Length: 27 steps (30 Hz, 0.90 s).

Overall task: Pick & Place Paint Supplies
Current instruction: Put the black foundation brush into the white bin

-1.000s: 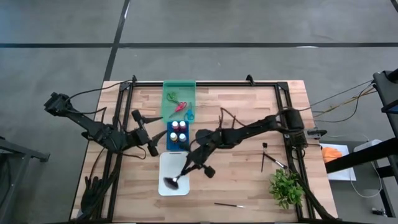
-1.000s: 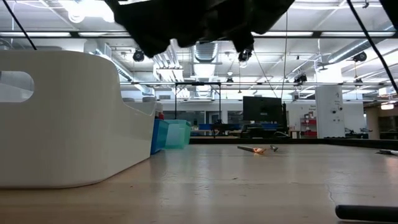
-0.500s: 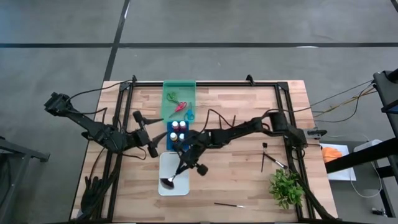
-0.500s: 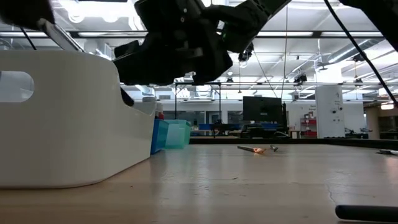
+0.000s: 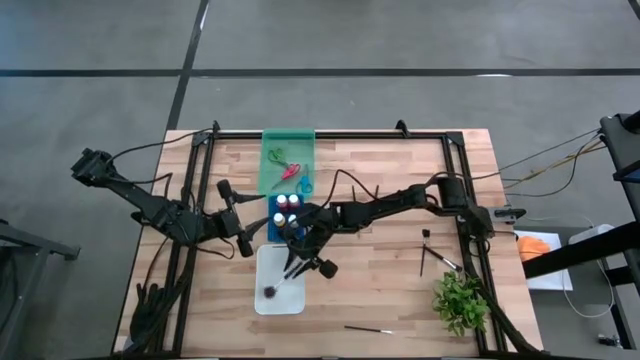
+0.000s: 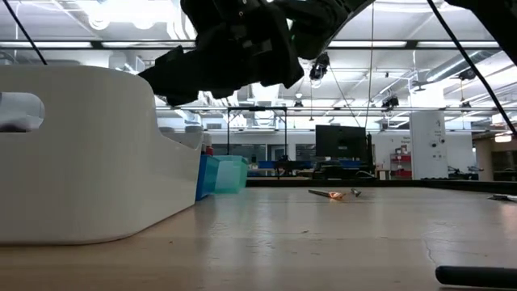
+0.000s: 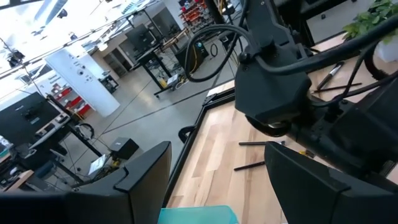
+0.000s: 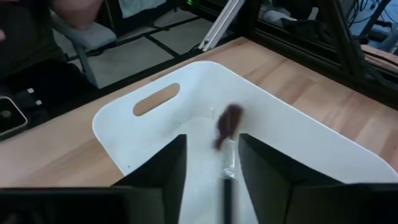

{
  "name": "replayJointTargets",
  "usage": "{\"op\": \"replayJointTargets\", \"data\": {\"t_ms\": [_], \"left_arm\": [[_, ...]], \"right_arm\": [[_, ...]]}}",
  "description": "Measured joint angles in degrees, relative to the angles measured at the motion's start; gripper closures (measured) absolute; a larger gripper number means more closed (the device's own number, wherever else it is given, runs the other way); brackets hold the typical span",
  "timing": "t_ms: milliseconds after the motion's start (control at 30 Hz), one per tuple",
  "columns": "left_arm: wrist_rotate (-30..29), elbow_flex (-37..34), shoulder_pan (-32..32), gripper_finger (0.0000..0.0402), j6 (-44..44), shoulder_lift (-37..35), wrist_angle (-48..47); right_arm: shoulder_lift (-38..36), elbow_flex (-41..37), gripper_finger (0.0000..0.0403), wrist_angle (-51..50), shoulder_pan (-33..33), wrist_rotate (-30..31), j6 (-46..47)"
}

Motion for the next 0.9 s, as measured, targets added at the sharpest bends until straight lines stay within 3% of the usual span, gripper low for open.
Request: {"op": "replayJointTargets", "data": {"t_ms": [167,333,467,633,800,900], "left_arm": [[0.03,0.0,0.0,0.0135,0.03,0.0,0.01],[0.05,0.0,0.02,0.0135,0.23,0.0,-0.02],[0.19,0.0,0.02,0.0135,1.08,0.0,0.08],[0.23,0.0,0.02,0.0135,1.08,0.0,0.31],[0.23,0.02,0.07,0.0135,1.06,0.0,0.36],[0.23,0.02,0.12,0.0135,1.06,0.0,0.42]], "right_arm": [[-0.23,-0.01,0.023,-0.38,-0.18,0.09,0.99],[-4.57,-0.04,0.0222,-6.61,-0.46,1.94,2.21],[-9.57,-0.13,0.0221,-17.12,-0.06,10.29,2.86],[-14.47,-3.09,0.022,-27.43,1.79,25.29,11.14],[-18.55,-10.73,0.022,-30.33,3.62,40.75,27.88],[-21.71,-14.99,0.022,-33.17,4.14,46.34,40.78]]}}
